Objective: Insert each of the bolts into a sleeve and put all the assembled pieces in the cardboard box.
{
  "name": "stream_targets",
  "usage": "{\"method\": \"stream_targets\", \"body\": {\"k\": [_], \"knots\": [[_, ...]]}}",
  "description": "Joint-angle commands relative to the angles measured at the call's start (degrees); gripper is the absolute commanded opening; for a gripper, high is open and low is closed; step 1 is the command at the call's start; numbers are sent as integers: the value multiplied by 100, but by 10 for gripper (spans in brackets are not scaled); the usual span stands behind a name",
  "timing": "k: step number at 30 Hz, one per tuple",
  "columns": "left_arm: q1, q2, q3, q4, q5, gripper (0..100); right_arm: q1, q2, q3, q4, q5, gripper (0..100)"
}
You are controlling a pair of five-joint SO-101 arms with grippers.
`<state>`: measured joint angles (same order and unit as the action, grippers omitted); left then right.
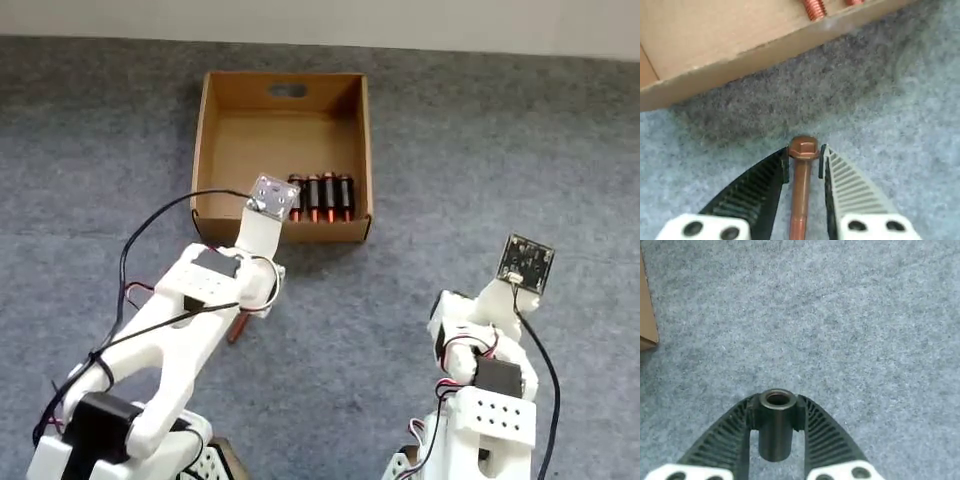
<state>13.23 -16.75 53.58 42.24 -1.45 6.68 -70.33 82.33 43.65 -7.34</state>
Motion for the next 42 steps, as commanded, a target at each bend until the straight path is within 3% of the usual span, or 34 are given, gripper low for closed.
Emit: {"method": "stream_targets", "body": {"k": [1,10,16,21,27,35,39,42], "knots": [[-57,-189,127,-79,35,122,-66,-75,-48,-119,53,6],[-75,-22,171,-88,53,122,-66,-75,-48,-119,53,6],[-57,857,-602,26,62,119,-66,-75,-40,-119,53,6],[-40,954,-699,53,62,6,-66,-75,-40,-119,53,6],[-75,796,-1042,1196,62,8,-145,-75,-92,-119,18,6],[-75,-910,-1895,3253,62,8,-1930,-84,-743,-119,53,6],[-84,-2035,-1921,3446,35,8,-2695,-84,-1218,-189,53,6],[-171,-2844,-1965,3437,26,8,-3055,-84,-1182,-840,53,6]]}}
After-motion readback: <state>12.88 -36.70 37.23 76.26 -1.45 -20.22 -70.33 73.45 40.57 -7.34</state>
